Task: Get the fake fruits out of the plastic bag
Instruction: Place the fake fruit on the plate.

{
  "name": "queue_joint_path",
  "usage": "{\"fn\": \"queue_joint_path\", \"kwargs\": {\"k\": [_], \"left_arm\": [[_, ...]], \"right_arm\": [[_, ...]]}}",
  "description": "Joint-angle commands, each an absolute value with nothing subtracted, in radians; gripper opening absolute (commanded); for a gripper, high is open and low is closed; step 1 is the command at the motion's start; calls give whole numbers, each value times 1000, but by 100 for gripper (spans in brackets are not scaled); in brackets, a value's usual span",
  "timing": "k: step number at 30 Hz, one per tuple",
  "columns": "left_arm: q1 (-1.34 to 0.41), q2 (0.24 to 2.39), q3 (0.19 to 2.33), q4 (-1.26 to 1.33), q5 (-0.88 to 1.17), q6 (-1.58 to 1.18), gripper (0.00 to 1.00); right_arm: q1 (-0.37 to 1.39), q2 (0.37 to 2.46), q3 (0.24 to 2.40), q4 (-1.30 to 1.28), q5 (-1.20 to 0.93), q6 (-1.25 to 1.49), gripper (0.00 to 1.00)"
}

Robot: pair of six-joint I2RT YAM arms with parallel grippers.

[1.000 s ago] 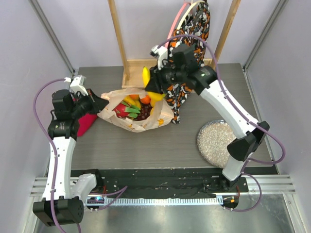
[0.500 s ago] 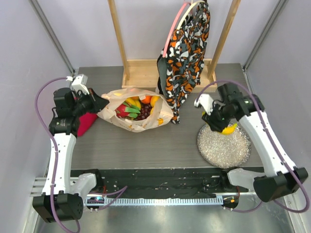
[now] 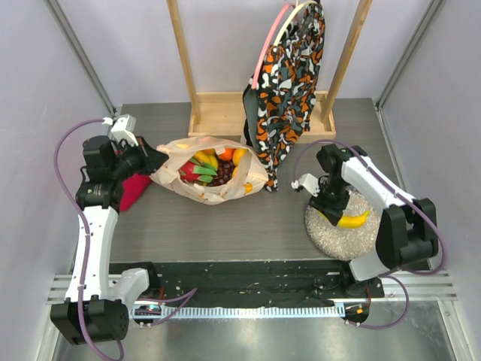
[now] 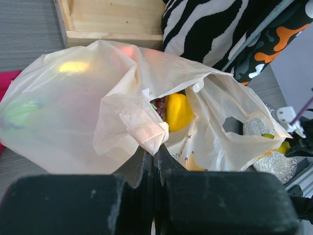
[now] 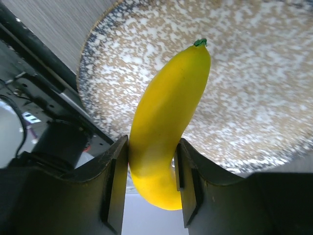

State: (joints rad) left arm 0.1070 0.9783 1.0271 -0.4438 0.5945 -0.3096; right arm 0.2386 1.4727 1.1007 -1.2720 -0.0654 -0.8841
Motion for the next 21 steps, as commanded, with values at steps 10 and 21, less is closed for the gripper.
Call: {"fn": "queue_joint_path", "kwargs": {"k": [10, 21], "left_arm": [[114, 948, 1015, -399, 586, -299, 0], [113, 956, 1019, -400, 574, -302, 0]], "right_arm": [[259, 1543, 1132, -1125, -253, -333, 15], [221, 1588, 1147, -977, -120, 145, 11]]}}
